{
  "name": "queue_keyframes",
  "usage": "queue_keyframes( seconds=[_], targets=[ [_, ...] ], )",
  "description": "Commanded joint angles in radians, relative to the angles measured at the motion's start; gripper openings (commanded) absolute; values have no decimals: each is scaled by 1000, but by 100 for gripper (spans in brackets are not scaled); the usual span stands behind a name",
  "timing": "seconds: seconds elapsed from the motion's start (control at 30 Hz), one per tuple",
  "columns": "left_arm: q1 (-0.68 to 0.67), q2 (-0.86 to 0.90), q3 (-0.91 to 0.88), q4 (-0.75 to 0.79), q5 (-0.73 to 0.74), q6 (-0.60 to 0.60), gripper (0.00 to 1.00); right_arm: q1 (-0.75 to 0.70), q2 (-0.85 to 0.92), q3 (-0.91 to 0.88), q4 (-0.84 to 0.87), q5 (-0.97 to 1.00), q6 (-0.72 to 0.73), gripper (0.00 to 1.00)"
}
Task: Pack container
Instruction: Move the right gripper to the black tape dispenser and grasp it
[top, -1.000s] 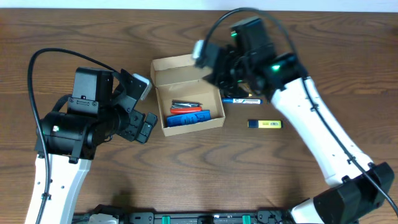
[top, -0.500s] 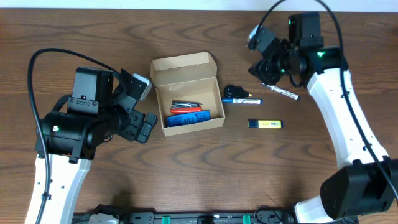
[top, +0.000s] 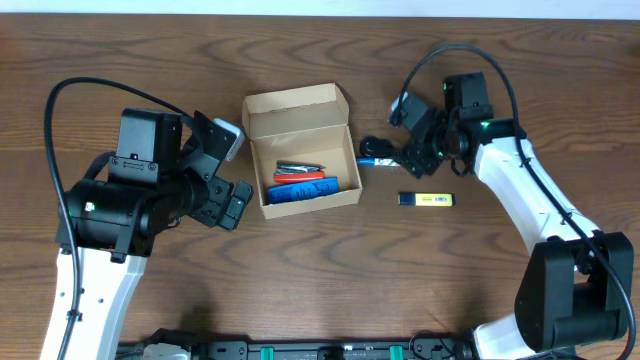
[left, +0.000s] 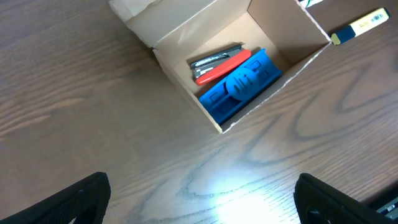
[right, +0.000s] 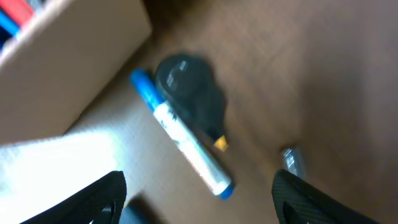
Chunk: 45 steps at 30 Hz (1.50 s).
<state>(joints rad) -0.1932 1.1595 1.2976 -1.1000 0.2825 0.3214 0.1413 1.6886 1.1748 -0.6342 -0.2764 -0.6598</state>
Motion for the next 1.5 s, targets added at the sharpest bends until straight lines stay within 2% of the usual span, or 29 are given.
queue_keyframes(
  seconds=[0.0, 0.27, 0.6, 1.0, 1.47],
  targets=[
    [3, 3, 13, -4, 6, 12, 95, 0, 2, -8, -35, 27, 5, 80],
    [3, 3, 13, -4, 6, 12, 95, 5, 15, -11, 67, 30, 17, 82],
    [3, 3, 13, -4, 6, 12, 95, 51, 148, -11, 199, 25, 46, 82],
    [3, 3, 13, -4, 6, 12, 95, 79, 255, -11, 333, -26, 61, 89],
    [3, 3, 13, -4, 6, 12, 95, 82, 337, -11, 407, -46, 87, 87]
  ],
)
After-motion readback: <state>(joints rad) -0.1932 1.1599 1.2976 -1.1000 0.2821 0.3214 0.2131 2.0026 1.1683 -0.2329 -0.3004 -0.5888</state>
